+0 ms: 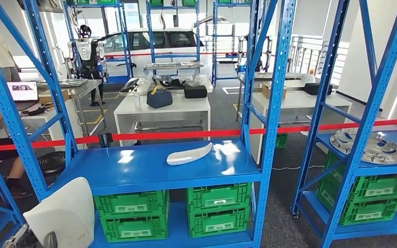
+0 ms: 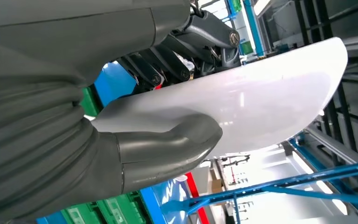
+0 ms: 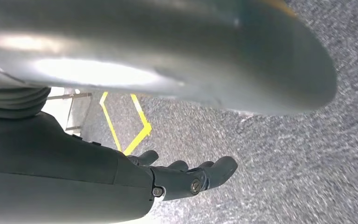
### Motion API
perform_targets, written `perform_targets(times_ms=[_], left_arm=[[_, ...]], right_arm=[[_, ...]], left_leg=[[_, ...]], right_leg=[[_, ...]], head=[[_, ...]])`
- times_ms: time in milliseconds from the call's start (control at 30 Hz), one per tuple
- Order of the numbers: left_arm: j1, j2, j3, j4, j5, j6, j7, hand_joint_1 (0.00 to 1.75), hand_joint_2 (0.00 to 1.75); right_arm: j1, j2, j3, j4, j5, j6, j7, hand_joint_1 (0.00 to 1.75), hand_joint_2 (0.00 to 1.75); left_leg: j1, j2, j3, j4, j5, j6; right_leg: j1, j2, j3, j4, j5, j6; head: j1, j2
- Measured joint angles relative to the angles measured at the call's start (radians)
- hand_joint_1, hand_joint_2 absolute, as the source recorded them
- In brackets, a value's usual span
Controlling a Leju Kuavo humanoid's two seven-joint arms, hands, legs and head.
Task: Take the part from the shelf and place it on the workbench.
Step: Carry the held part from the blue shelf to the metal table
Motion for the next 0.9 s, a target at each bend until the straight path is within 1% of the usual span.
perform_targets(times_ms=[33, 67, 100, 133, 167, 200, 233, 267, 300, 333, 367, 400, 433, 467, 500, 533, 567, 600, 633, 667, 700, 733, 767, 800, 833, 867, 900], left_arm=[[0.004, -0.003, 0.005, 0.001, 0.001, 0.000, -0.001, 1.75, 1.75], [0.008, -0.006, 0.009, 0.001, 0.001, -0.001, -0.001, 1.75, 1.75], [0.011, -0.010, 0.014, 0.001, 0.002, -0.003, -0.003, 1.75, 1.75], [0.016, -0.012, 0.018, 0.001, 0.000, -0.006, -0.005, 1.75, 1.75], [0.021, -0.015, 0.023, 0.001, -0.004, -0.010, -0.006, 1.75, 1.75], [0.027, -0.017, 0.025, 0.002, -0.013, -0.013, -0.008, 1.75, 1.75], [0.033, -0.019, 0.027, 0.002, -0.024, -0.014, -0.009, 1.75, 1.75], [0.038, -0.020, 0.027, 0.003, -0.035, -0.014, -0.011, 1.75, 1.75], [0.042, -0.021, 0.027, 0.003, -0.045, -0.014, -0.012, 1.75, 1.75], [0.045, -0.022, 0.027, 0.003, -0.051, -0.013, -0.014, 1.75, 1.75], [0.047, -0.023, 0.027, 0.002, -0.055, -0.012, -0.015, 1.75, 1.75], [0.048, -0.024, 0.028, 0.001, -0.056, -0.012, -0.016, 1.75, 1.75], [0.048, -0.025, 0.028, 0.001, -0.056, -0.011, -0.021, 1.75, 1.75], [0.049, -0.026, 0.028, 0.000, -0.056, -0.011, -0.028, 1.75, 1.75], [0.049, -0.028, 0.028, 0.002, -0.056, -0.010, -0.037, 1.75, 1.75], [0.050, -0.030, 0.028, 0.004, -0.056, -0.009, -0.048, 1.75, 1.75], [0.052, -0.032, 0.028, 0.008, -0.055, -0.006, -0.057, 1.75, 1.75], [0.053, -0.035, 0.028, 0.011, -0.054, -0.004, -0.064, 1.75, 1.75], [0.055, -0.037, 0.028, 0.015, -0.054, 0.000, -0.068, 1.75, 1.75], [0.057, -0.041, 0.028, 0.018, -0.055, 0.005, -0.070, 1.75, 1.75], [0.061, -0.044, 0.029, 0.020, -0.058, 0.011, -0.067, 1.75, 1.75], [0.067, -0.047, 0.031, 0.020, -0.062, 0.017, -0.062, 1.75, 1.75], [0.075, -0.049, 0.035, 0.017, -0.065, 0.020, -0.053, 1.75, 1.75], [0.085, -0.051, 0.041, 0.010, -0.067, 0.022, -0.043, 1.75, 1.75], [0.094, -0.051, 0.049, 0.000, -0.069, 0.021, -0.032, 1.75, 1.75], [0.102, -0.052, 0.058, -0.013, -0.072, 0.018, -0.023, 1.75, 1.75], [0.111, -0.052, 0.066, -0.030, -0.078, 0.014, -0.015, 1.75, 1.75]], right_arm=[[0.002, -0.001, 0.000, 0.000, 0.000, 0.000, 0.000, 0.00, 0.00], [0.004, -0.002, 0.000, 0.000, 0.001, 0.000, 0.000, 0.00, 0.00], [0.005, -0.003, 0.000, 0.000, 0.003, -0.001, 0.001, 0.00, 0.00], [0.006, -0.004, 0.000, 0.000, 0.005, -0.002, 0.001, 0.00, 0.00], [0.006, -0.006, 0.000, 0.000, 0.006, -0.003, 0.001, 0.00, 0.00], [0.006, -0.008, 0.000, 0.000, 0.007, -0.004, 0.001, 0.00, 0.00], [0.006, -0.009, 0.000, 0.000, 0.008, -0.004, -0.001, 0.00, 0.00], [0.006, -0.010, 0.000, 0.000, 0.008, -0.005, -0.002, 0.00, 0.00], [0.006, -0.012, 0.000, 0.000, 0.008, -0.005, -0.003, 0.00, 0.00], [0.005, -0.013, 0.000, 0.000, 0.008, -0.005, -0.003, 0.00, 0.00], [0.004, -0.015, 0.000, 0.000, 0.009, -0.005, -0.003, 0.00, 0.00], [0.003, -0.016, 0.001, 0.000, 0.009, -0.005, -0.004, 0.00, 0.00], [0.003, -0.017, 0.002, 0.000, 0.010, -0.005, -0.007, 0.00, 0.00], [0.003, -0.018, 0.003, 0.000, 0.011, -0.005, -0.011, 0.00, 0.00], [0.005, -0.019, 0.005, 0.000, 0.014, -0.005, -0.015, 0.00, 0.00], [0.005, -0.020, 0.008, 0.000, 0.018, -0.005, -0.015, 0.00, 0.00], [0.004, -0.021, 0.011, 0.000, 0.023, -0.007, -0.010, 0.00, 0.00], [0.004, -0.024, 0.013, 0.000, 0.028, -0.010, 0.002, 0.00, 0.00], [0.003, -0.026, 0.015, 0.000, 0.030, -0.017, 0.017, 0.00, 0.00], [0.004, -0.029, 0.016, 0.000, 0.031, -0.025, 0.032, 0.00, 0.00], [0.005, -0.031, 0.016, 0.000, 0.028, -0.033, 0.044, 0.00, 0.00], [0.006, -0.033, 0.015, 0.000, 0.025, -0.040, 0.050, 0.00, 0.00], [0.007, -0.034, 0.015, 0.000, 0.021, -0.042, 0.052, 0.00, 0.00], [0.008, -0.035, 0.015, 0.000, 0.019, -0.043, 0.052, 0.00, 0.00], [0.009, -0.035, 0.015, 0.000, 0.018, -0.039, 0.052, 0.00, 0.00], [0.009, -0.035, 0.015, 0.000, 0.018, -0.034, 0.052, 0.00, 0.00], [0.010, -0.034, 0.015, 0.000, 0.018, -0.029, 0.051, 0.00, 0.00]], left_leg=[[0.001, 0.002, -0.008, -0.001, 0.011, 0.009], [0.002, 0.004, -0.020, -0.002, 0.024, 0.019], [0.004, 0.006, -0.033, -0.004, 0.038, 0.027], [0.003, 0.006, -0.048, -0.003, 0.051, 0.032], [0.002, 0.007, -0.064, -0.001, 0.064, 0.035], [0.001, 0.007, -0.081, 0.002, 0.077, 0.035], [0.001, 0.007, -0.099, 0.006, 0.089, 0.035], [0.000, 0.007, -0.119, 0.012, 0.102, 0.034], [0.000, 0.007, -0.141, 0.020, 0.113, 0.031], [0.001, 0.007, -0.160, 0.028, 0.123, 0.028], [-0.001, 0.007, -0.178, 0.037, 0.131, 0.023], [-0.002, 0.007, -0.188, 0.043, 0.139, 0.018], [-0.003, 0.008, -0.193, 0.047, 0.146, 0.012], [-0.003, 0.008, -0.195, 0.046, 0.154, 0.006], [-0.002, 0.009, -0.195, 0.043, 0.164, -0.001], [0.000, 0.008, -0.197, 0.042, 0.167, -0.007], [0.002, 0.006, -0.204, 0.051, 0.150, -0.013], [0.004, 0.004, -0.214, 0.076, 0.113, -0.019], [0.006, 0.003, -0.226, 0.121, 0.058, -0.024], [0.007, 0.002, -0.238, 0.180, 0.002, -0.029], [0.008, 0.002, -0.245, 0.244, -0.036, -0.033], [0.008, 0.002, -0.245, 0.294, -0.049, -0.035], [0.009, 0.002, -0.232, 0.318, -0.035, -0.035], [0.009, 0.001, -0.204, 0.310, -0.007, -0.034], [0.009, 0.001, -0.160, 0.266, 0.020, -0.031], [0.009, 0.001, -0.103, 0.199, 0.031, -0.026], [0.006, 0.000, -0.042, 0.116, 0.019, -0.020]], right_leg=[[-0.002, 0.001, -0.004, 0.002, -0.004, 0.006], [-0.003, 0.003, -0.013, 0.020, -0.031, 0.012], [-0.003, 0.004, -0.025, 0.055, -0.076, 0.016], [-0.004, 0.006, -0.039, 0.110, -0.134, 0.019], [-0.004, 0.006, -0.051, 0.175, -0.186, 0.022], [-0.003, 0.007, -0.059, 0.236, -0.213, 0.023], [-0.003, 0.007, -0.059, 0.280, -0.216, 0.024], [-0.003, 0.008, -0.044, 0.294, -0.194, 0.024], [-0.003, 0.008, -0.010, 0.273, -0.164, 0.022], [-0.003, 0.008, 0.040, 0.220, -0.144, 0.020], [-0.002, 0.008, 0.099, 0.145, -0.147, 0.017], [0.000, 0.009, 0.148, 0.078, -0.162, 0.012], [0.002, 0.010, 0.177, 0.029, -0.181, 0.007], [0.005, 0.010, 0.189, 0.002, -0.192, 0.002], [0.005, 0.010, 0.183, -0.002, -0.187, -0.005], [0.004, 0.009, 0.175, -0.006, -0.177, -0.013], [0.004, 0.006, 0.165, -0.007, -0.164, -0.021], [0.002, 0.004, 0.151, -0.009, -0.151, -0.028], [0.001, 0.002, 0.137, -0.009, -0.137, -0.033], [0.001, 0.001, 0.121, -0.009, -0.123, -0.035], [0.001, 0.000, 0.104, -0.008, -0.110, -0.035], [0.001, 0.000, 0.088, -0.007, -0.096, -0.034], [0.001, -0.001, 0.070, -0.006, -0.082, -0.033], [0.001, -0.001, 0.053, -0.004, -0.069, -0.031], [0.001, 0.000, 0.037, -0.003, -0.057, -0.028], [0.001, 0.000, 0.026, -0.001, -0.046, -0.025], [0.002, 0.000, 0.018, 0.001, -0.037, -0.021]], head=[[0.000, 0.000], [0.001, 0.000], [0.001, 0.000], [0.002, 0.000], [0.003, 0.000], [0.003, 0.000], [0.003, 0.000], [0.003, 0.000], [0.004, 0.000], [0.004, 0.000], [0.005, 0.000], [0.005, 0.000], [0.005, 0.000], [0.004, 0.000], [0.004, 0.000], [0.004, 0.000], [0.003, -0.001], [0.002, -0.001], [0.001, -0.001], [0.000, -0.001], [0.000, -0.001], [-0.001, 0.000], [-0.001, 0.000], [-0.001, 0.000], [-0.002, 0.000], [-0.002, 0.000], [-0.002, 0.000]])
